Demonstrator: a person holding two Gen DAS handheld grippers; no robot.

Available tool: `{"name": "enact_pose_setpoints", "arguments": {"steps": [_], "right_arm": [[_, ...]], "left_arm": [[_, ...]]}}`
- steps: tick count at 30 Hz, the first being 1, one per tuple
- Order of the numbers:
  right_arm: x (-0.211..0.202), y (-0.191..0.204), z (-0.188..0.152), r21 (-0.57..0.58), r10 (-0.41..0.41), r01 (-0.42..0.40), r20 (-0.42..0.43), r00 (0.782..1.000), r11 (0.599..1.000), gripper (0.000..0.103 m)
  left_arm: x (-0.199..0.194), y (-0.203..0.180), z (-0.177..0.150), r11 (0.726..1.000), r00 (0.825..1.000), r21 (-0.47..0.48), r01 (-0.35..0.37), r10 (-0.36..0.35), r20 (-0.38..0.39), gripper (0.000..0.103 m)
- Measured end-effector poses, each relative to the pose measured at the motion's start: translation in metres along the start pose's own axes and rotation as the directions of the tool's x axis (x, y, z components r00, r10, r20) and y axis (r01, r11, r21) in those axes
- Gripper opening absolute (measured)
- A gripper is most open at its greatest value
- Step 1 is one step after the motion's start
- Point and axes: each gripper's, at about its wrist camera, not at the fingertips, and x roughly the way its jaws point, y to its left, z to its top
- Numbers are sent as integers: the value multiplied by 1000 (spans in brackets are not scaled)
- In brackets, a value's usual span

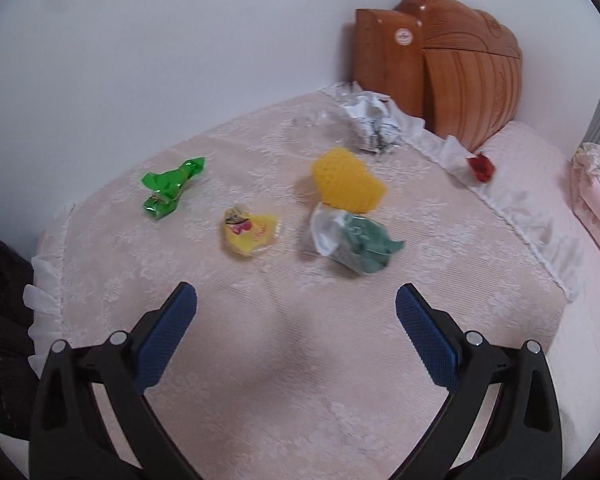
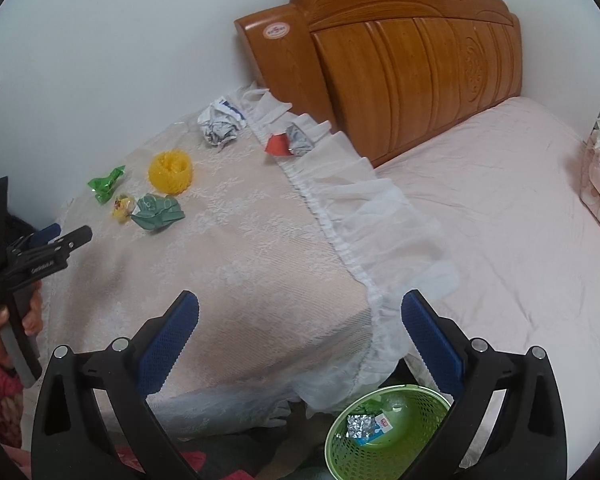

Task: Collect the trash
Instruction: 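Grasp the yellow minion wrapper with the left tool while the right tool grasps the tissue packet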

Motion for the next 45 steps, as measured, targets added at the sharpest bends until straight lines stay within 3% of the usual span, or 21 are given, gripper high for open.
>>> {"name": "enact_pose_setpoints", "arguments": {"steps": [5,11,15,19,22,27,31,42,45], "right_arm": [[30,38,17,-36,22,-23,-27,999,999,101],[55,77,34,-65,52,-54,-31,998,996,101],[63,95,36,-77,69,-72,-44,997,994,101],[68,107,37,-92,81,-86,-54,995,992,101],[74,116,36,-110,86,-93,-65,994,990,101],[87,128,31,-137,102,-115,-99,990,984,101],[103,142,34,-207,122,-145,-116,986,968,101],[198,200,79,-506,75,-155,-175,982,848,101],[211,208,81,-526,62,-160,-198,978,836,87]], "left_arm": [[55,34,20,997,998,-74,36,-39,-41,92],[107,36,33,996,993,-76,56,-64,-104,80],[120,35,35,994,990,-85,63,-73,-121,75],[129,33,38,993,986,-84,84,-95,-140,59],[136,34,37,994,984,-78,79,-91,-155,55],[131,40,36,994,985,-79,78,-89,-149,45],[112,52,34,992,988,-93,82,-93,-127,44],[43,86,-5,995,994,-91,41,-50,-98,44],[34,94,-16,995,994,-98,31,-41,-104,44]]}}
